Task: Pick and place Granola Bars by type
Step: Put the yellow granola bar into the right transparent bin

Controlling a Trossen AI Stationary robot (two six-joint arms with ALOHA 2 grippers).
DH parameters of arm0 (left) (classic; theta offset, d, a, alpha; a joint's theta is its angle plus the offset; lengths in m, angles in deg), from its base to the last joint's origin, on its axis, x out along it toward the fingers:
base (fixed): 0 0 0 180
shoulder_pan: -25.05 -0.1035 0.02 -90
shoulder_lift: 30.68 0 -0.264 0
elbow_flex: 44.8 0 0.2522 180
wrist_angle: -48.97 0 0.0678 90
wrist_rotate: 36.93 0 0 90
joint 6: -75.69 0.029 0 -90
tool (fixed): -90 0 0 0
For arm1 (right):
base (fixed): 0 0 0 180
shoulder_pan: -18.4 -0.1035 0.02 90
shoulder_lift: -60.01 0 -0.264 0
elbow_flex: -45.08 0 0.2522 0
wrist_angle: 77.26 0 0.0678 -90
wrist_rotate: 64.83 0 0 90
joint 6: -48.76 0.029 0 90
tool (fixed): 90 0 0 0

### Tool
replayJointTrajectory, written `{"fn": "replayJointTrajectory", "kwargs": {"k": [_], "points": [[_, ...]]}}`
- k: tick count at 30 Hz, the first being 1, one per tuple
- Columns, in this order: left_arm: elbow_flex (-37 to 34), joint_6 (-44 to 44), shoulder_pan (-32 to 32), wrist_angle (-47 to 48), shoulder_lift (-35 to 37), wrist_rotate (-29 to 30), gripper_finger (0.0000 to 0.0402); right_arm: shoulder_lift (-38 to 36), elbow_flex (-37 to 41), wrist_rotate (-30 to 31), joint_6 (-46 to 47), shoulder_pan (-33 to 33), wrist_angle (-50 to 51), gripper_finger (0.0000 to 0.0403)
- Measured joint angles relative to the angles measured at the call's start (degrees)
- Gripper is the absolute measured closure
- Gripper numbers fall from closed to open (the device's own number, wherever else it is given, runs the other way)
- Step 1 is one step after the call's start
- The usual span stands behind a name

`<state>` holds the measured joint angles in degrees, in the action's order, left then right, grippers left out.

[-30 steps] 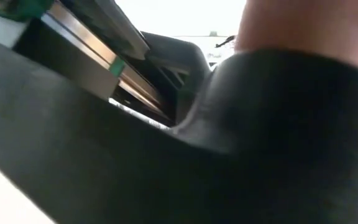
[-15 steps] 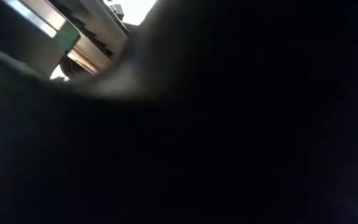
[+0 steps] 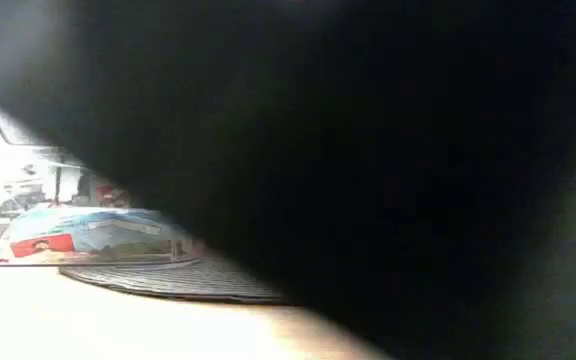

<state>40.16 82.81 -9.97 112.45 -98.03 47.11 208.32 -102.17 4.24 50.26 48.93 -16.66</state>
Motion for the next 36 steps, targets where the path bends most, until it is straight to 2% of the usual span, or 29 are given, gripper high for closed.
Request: {"fn": "replayJointTrajectory", "kwargs": {"k": [11, 20, 24, 32, 36], "points": [[0.4, 0.4, 0.0, -3.8, 0.0, -0.2, 0.0401, -4.9, -0.1, 1.7, 1.3, 1.4, 4.4, 0.0194], [2.7, 1.0, 0.0, -5.2, 0.0, -0.2, 0.0397, -12.2, 0.0, 1.6, -3.9, 0.6, 6.8, 0.0159], [3.6, -0.3, -0.1, -4.3, 0.0, -0.4, 0.0364, -17.8, 0.0, 1.3, -6.2, 0.2, 7.7, 0.0161], [3.9, -3.3, -0.2, -3.6, -1.1, -0.4, 0.0259, -30.5, 0.0, 1.4, -6.5, -0.2, 8.3, 0.0170], [3.9, -2.9, -0.2, -3.6, -2.5, -0.4, 0.0220, -36.1, 0.4, 1.5, -6.4, -0.3, 8.7, 0.0170]]}}
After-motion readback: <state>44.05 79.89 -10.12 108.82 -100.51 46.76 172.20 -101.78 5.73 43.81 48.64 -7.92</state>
